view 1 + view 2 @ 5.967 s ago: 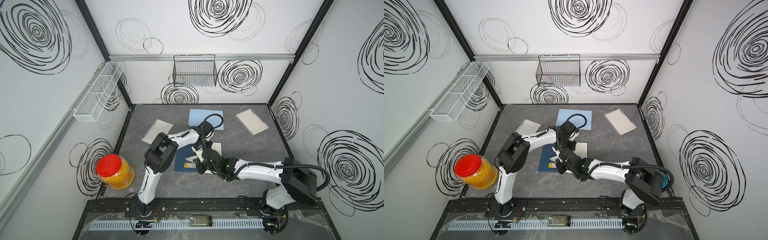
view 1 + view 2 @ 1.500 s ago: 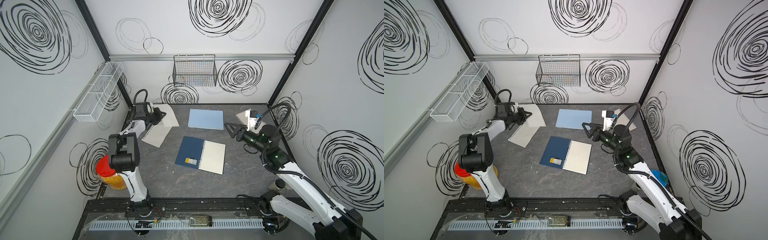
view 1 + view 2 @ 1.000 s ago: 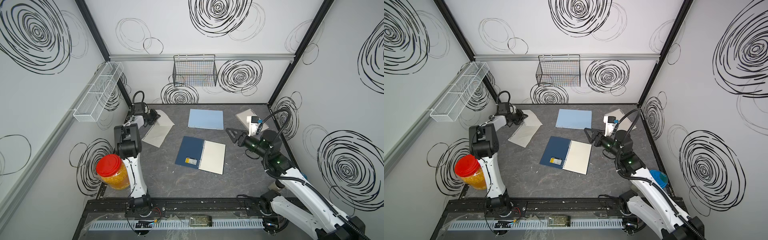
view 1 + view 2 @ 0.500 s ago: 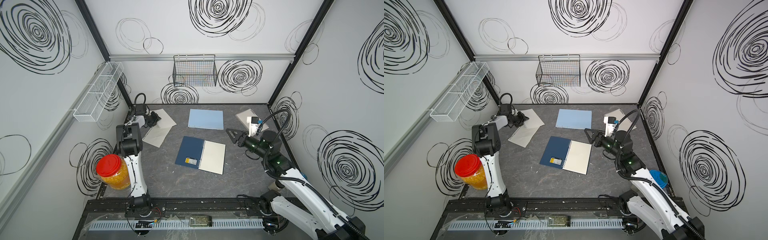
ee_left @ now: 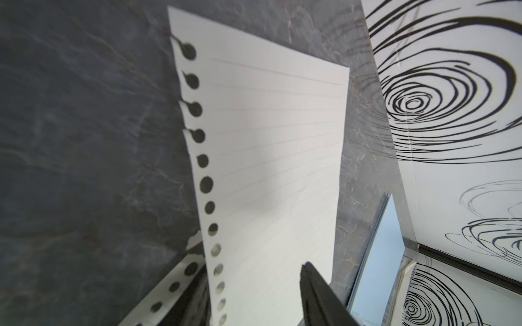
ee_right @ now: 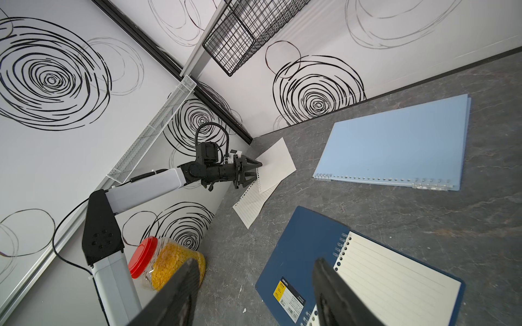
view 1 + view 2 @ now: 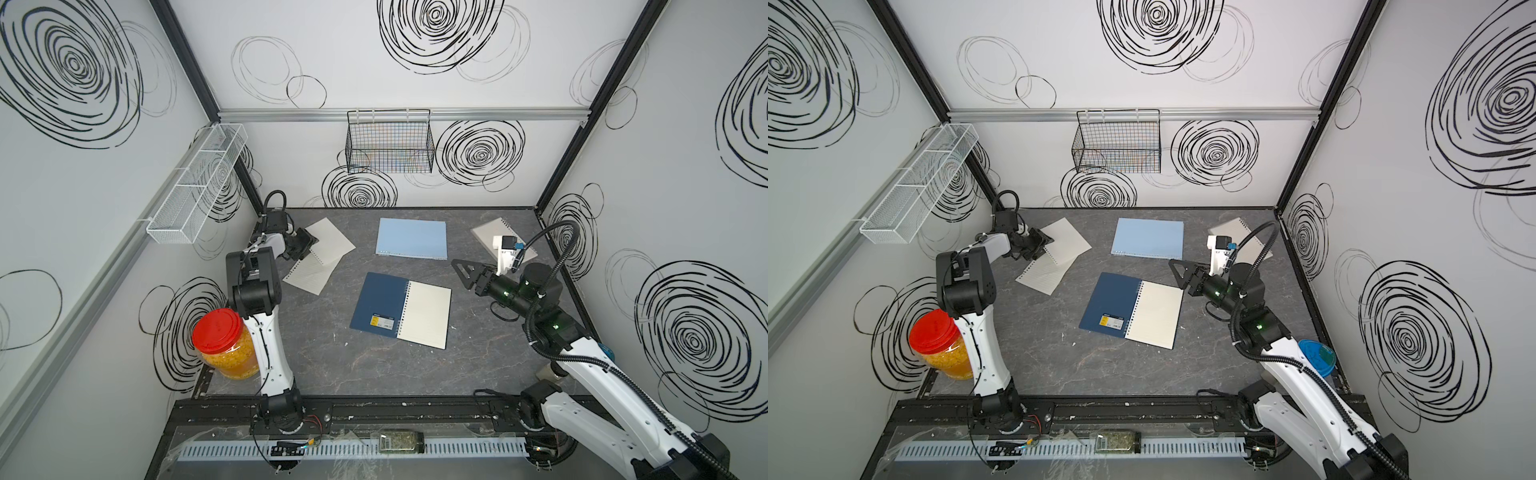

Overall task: Tear off pages from different notebooks
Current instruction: Place the paper at the center of the board.

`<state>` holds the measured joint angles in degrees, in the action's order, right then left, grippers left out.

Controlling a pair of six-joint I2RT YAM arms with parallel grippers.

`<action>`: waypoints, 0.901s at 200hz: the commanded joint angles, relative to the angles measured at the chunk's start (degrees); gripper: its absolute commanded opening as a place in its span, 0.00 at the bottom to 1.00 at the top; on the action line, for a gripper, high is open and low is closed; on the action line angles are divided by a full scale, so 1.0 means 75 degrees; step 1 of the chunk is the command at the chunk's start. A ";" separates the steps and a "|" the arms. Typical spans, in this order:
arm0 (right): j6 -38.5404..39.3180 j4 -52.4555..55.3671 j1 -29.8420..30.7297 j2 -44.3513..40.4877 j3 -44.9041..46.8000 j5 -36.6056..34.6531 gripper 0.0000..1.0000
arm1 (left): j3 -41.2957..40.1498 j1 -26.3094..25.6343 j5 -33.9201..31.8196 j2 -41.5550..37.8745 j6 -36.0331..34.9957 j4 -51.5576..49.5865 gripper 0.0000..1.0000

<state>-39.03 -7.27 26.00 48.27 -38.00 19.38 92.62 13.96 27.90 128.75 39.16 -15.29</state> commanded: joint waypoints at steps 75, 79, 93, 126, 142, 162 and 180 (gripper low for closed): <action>-0.0045 -0.0061 -0.0041 -0.0306 0.0297 0.0160 0.67 | -0.0091 0.0131 -0.1246 -0.1371 -0.1163 -0.1261 0.58; -0.0036 -0.0041 -0.0036 -0.0307 0.0306 0.0149 0.67 | -0.0100 0.0131 -0.1276 -0.1428 -0.1203 -0.1291 0.58; -0.0001 0.0054 -0.0033 -0.0307 0.0321 0.0113 0.70 | -0.0137 0.0073 -0.1419 -0.1624 -0.1345 -0.1422 0.58; 0.0080 0.0190 -0.0021 -0.0107 0.0366 0.0042 0.73 | -0.0537 -0.0304 -0.1610 -0.2294 -0.1658 -0.1485 0.59; 0.0241 0.0264 -0.0021 0.0128 0.0344 0.0006 0.75 | -0.0884 -0.0631 -0.1651 -0.2700 -0.1777 -0.1431 0.60; 0.0453 0.0722 0.0014 0.0537 0.0234 -0.0255 0.75 | -0.1309 -0.1206 -0.1812 -0.3146 -0.2033 -0.1419 0.60; 0.0475 0.1053 0.0043 0.0902 0.0139 -0.0451 0.76 | -0.1759 -0.1831 -0.1810 -0.3520 -0.2420 -0.1322 0.60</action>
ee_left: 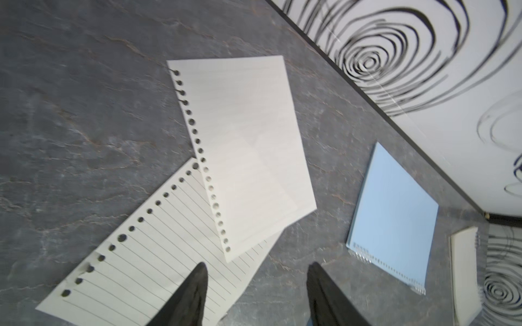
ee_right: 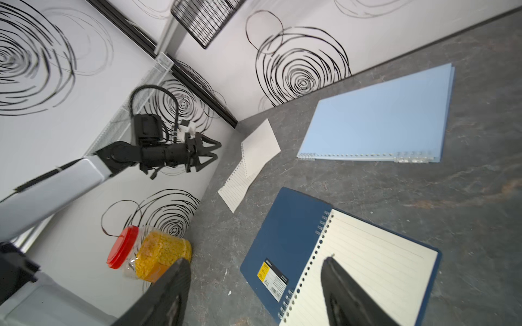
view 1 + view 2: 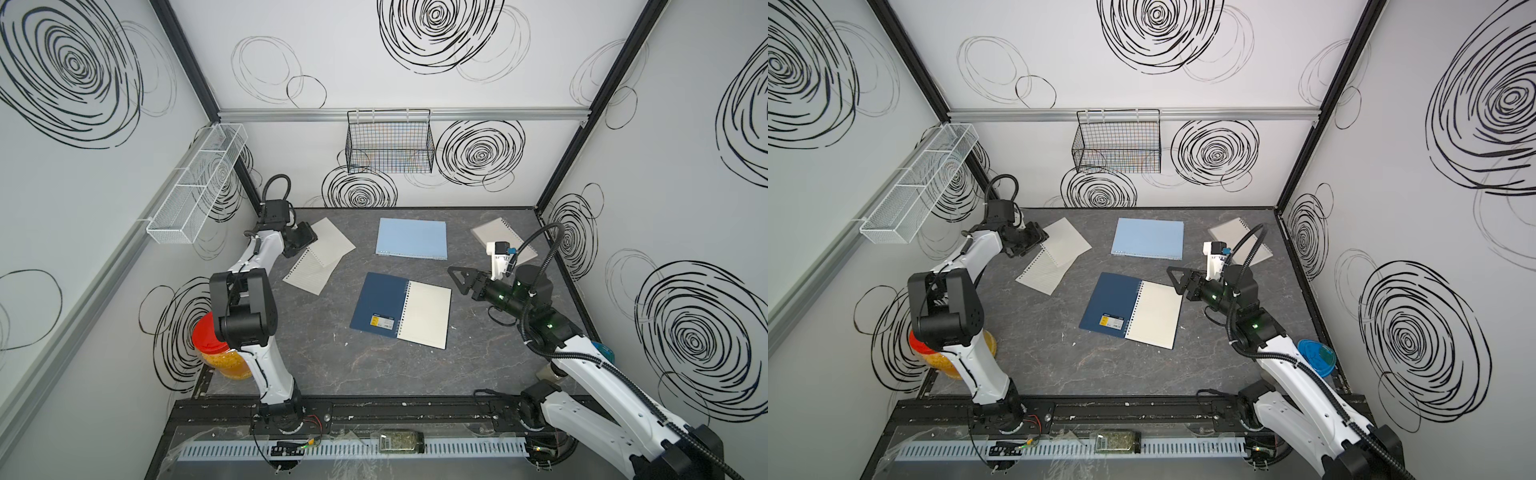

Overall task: Tear off pages from different notebooks
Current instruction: Place the paper at the center of the board.

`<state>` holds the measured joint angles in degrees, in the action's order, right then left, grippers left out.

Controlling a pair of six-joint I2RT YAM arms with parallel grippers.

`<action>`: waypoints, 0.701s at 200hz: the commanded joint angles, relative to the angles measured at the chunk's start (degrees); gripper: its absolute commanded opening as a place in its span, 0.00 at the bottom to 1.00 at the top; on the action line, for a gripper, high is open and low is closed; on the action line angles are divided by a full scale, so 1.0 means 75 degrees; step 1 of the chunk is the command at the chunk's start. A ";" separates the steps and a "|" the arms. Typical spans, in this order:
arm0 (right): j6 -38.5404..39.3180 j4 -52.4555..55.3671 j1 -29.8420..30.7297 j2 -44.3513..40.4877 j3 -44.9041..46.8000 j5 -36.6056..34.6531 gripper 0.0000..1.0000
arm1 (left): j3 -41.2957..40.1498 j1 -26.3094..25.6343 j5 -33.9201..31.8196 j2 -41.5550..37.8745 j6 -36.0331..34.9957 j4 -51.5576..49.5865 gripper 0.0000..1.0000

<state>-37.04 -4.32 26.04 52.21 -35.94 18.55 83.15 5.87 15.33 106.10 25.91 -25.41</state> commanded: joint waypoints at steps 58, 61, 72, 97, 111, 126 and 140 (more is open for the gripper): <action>0.0332 0.0928 0.0145 0.1214 -0.0355 -0.0798 0.77 | -0.1671 -0.2226 -0.0206 -0.1175 -0.1064 0.0089 0.60; 0.0344 0.0929 0.0145 0.1261 -0.0371 -0.0813 0.77 | -0.1747 -0.2273 -0.0205 -0.1201 -0.1058 0.0107 0.60; 0.0356 0.0960 0.0146 0.1499 -0.0419 -0.0820 0.77 | -0.2040 -0.2399 -0.0322 -0.1279 -0.0974 0.0198 0.60; 0.0194 0.1236 0.0202 0.2230 -0.0637 -0.0764 0.77 | -0.2753 -0.2513 -0.0319 -0.1439 -0.0855 0.0566 0.61; 0.0224 0.1276 0.0310 0.2705 -0.0791 -0.0683 0.76 | -0.3069 -0.2515 -0.0280 -0.1550 -0.0749 0.0717 0.62; 0.0409 0.1337 0.0453 0.3249 -0.1101 -0.0655 0.76 | -0.3434 -0.2546 -0.0180 -0.1837 -0.0605 0.0838 0.63; 0.0639 0.1573 0.0540 0.3824 -0.1580 -0.0653 0.76 | -0.3905 -0.2658 -0.0186 -0.2311 -0.0333 0.0998 0.64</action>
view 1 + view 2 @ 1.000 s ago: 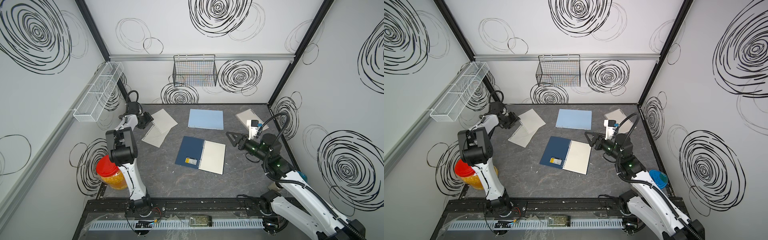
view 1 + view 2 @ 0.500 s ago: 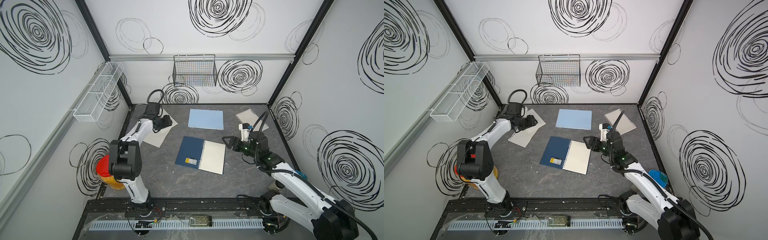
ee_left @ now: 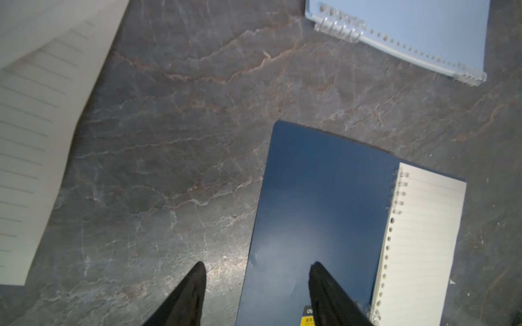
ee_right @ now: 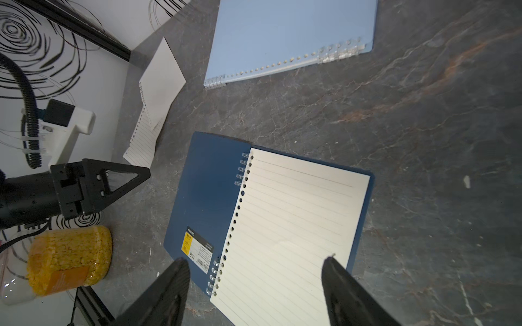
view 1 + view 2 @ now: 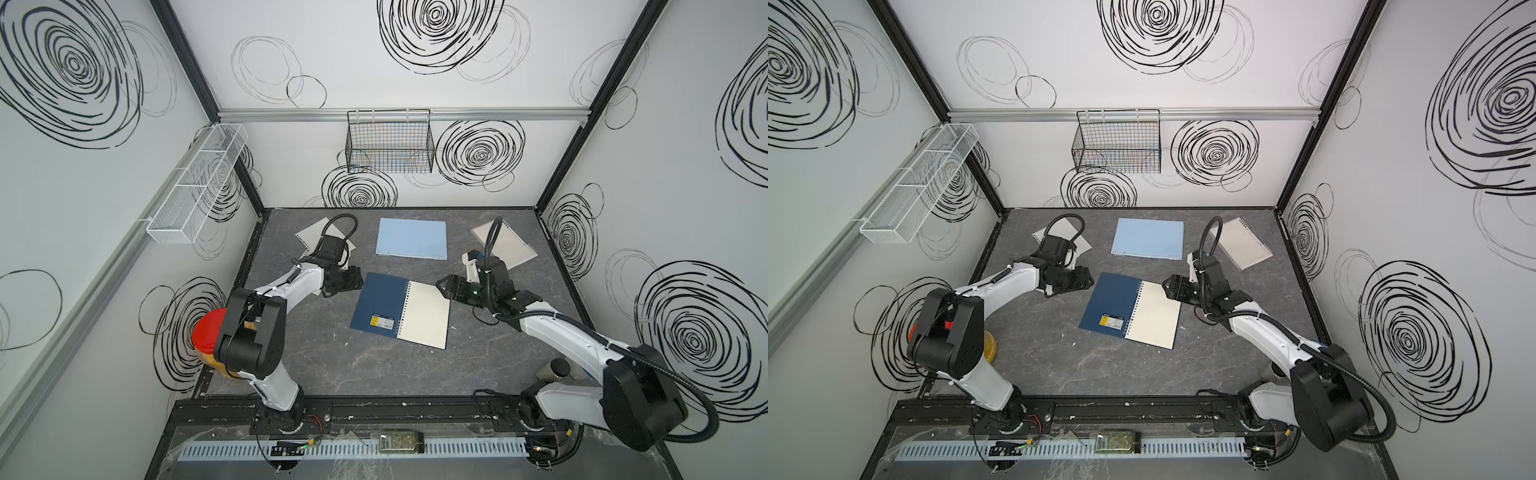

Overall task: Tear off pages from different notebooks
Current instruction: Place the paper at the center of the board, then close the notebook at the center of the board.

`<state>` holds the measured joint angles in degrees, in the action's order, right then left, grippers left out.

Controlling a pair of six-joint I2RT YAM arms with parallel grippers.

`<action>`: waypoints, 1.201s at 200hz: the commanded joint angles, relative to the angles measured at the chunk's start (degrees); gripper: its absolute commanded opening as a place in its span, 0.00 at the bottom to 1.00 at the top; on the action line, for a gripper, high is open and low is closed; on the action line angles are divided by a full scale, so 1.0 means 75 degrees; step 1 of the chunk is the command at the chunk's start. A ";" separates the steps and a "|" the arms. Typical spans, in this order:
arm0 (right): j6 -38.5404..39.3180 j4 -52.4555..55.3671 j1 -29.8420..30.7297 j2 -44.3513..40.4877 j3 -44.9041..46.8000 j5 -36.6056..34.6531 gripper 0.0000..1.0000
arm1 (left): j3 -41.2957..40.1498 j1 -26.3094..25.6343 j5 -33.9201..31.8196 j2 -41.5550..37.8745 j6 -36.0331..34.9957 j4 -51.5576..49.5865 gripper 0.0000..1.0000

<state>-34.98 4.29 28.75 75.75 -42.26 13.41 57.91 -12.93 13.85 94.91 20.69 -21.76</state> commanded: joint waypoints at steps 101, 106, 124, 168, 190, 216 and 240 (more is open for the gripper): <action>0.1182 0.1113 0.0015 0.4427 -0.4048 0.0909 0.74 | -0.4560 -0.1717 0.0890 -0.4031 0.3293 0.2401 0.78; 0.1205 0.1138 -0.0007 0.4527 -0.4121 0.0925 0.74 | -0.4726 -0.1743 0.0993 -0.4077 0.3456 0.2622 0.79; 0.1242 0.1151 -0.0061 0.4806 -0.4289 0.0995 0.73 | -0.5145 -0.1791 0.1282 -0.4069 0.3908 0.3329 0.80; 0.1230 0.0964 -0.0159 0.5091 -0.4246 0.1200 0.73 | -0.5581 -0.1843 0.1757 -0.3792 0.4380 0.4113 0.82; 0.1272 0.0893 -0.0178 0.5123 -0.4134 0.1212 0.73 | -0.5659 -0.1871 0.1835 -0.3665 0.4593 0.4369 0.83; 0.1278 0.0814 -0.0235 0.5135 -0.3998 0.1224 0.73 | -0.5727 -0.1876 0.1749 -0.3455 0.4741 0.4563 0.83; 0.1266 0.0745 -0.0257 0.5135 -0.3877 0.1274 0.73 | -0.5918 -0.1877 0.1602 -0.3319 0.5030 0.4999 0.83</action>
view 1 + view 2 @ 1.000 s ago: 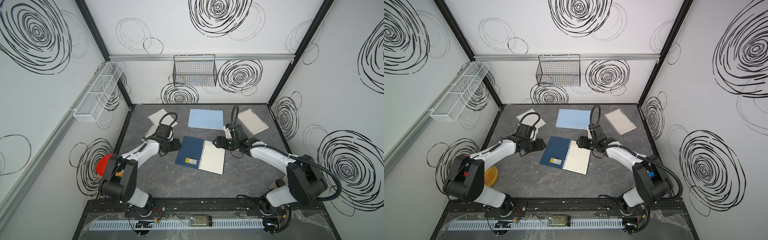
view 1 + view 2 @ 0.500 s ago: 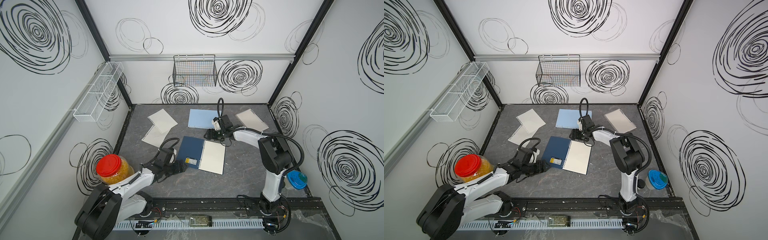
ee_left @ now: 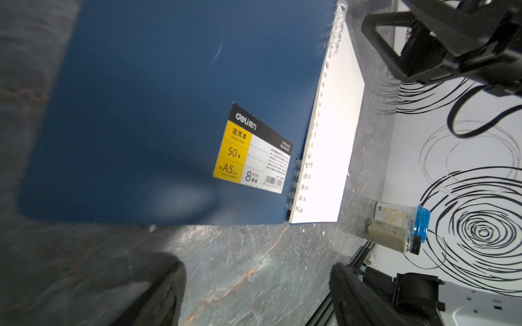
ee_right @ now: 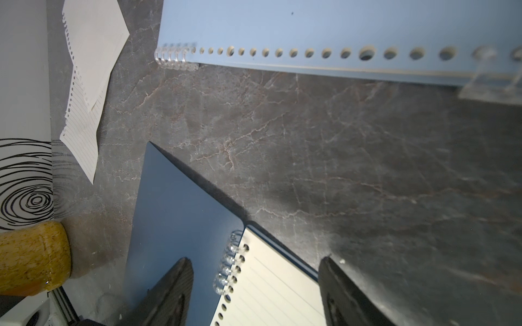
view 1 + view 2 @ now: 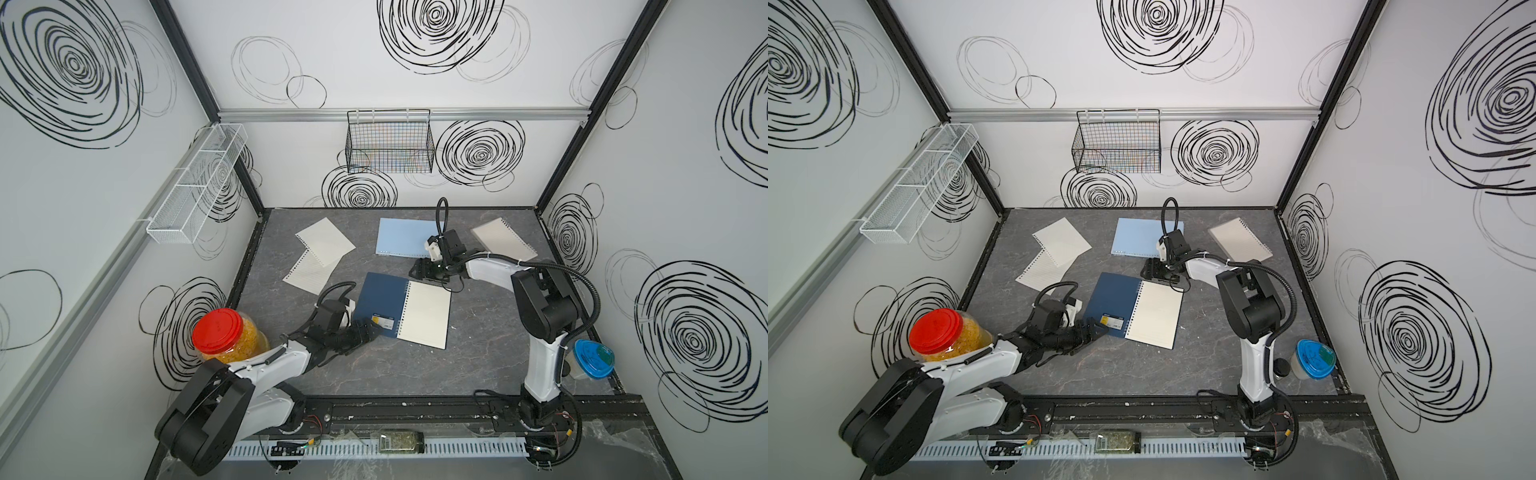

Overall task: Tear off pages from different notebooks
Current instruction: Close the notebook at the center of the board.

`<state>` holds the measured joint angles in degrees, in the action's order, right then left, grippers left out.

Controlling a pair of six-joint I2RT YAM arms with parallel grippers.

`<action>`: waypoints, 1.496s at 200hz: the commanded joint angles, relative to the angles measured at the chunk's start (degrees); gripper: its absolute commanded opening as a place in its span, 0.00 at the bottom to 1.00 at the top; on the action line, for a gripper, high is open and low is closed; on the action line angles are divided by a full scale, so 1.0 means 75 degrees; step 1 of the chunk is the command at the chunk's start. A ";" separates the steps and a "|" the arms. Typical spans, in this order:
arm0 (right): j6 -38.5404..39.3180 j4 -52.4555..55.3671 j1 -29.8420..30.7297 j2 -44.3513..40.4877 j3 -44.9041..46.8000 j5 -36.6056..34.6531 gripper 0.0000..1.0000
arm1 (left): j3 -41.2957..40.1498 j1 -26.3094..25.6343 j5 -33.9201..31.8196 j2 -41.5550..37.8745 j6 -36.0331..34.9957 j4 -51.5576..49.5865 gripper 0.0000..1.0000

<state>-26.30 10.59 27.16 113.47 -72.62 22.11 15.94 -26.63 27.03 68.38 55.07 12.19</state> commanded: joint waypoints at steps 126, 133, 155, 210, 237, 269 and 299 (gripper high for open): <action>-0.0768 -0.1255 0.0278 -0.0314 0.1698 0.0213 0.72 | -0.0745 -0.0039 -0.1058 0.0785 0.1527 0.2605 0.85; -0.0813 -0.1305 0.0286 -0.0337 0.1761 0.0211 0.72 | -0.0725 -0.0038 -0.1131 0.0715 0.1528 0.2609 0.85; -0.0929 -0.1443 0.0345 -0.0419 0.1966 0.0222 0.72 | -0.0661 -0.0036 -0.1314 0.0578 0.1549 0.2769 0.85; -0.0924 -0.1466 0.0467 -0.0441 0.2044 0.0246 0.72 | -0.0579 -0.0042 -0.1573 0.0448 0.1471 0.3598 0.84; -0.0932 -0.1459 0.0580 -0.0434 0.2032 0.0218 0.72 | -0.0582 -0.0099 -0.1668 0.0348 0.1450 0.4085 0.84; -0.0922 -0.1467 0.0680 -0.0422 0.2026 0.0205 0.72 | -0.0405 -0.0259 -0.1775 0.0090 0.1212 0.4164 0.83; -0.0899 -0.1491 0.0693 -0.0443 0.2015 0.0248 0.72 | -0.0288 -0.0407 -0.1985 -0.0270 0.0862 0.4074 0.82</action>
<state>-32.14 -5.87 30.94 109.54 -59.31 22.65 11.60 -28.29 13.30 68.82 64.42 37.45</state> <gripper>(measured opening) 0.718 0.828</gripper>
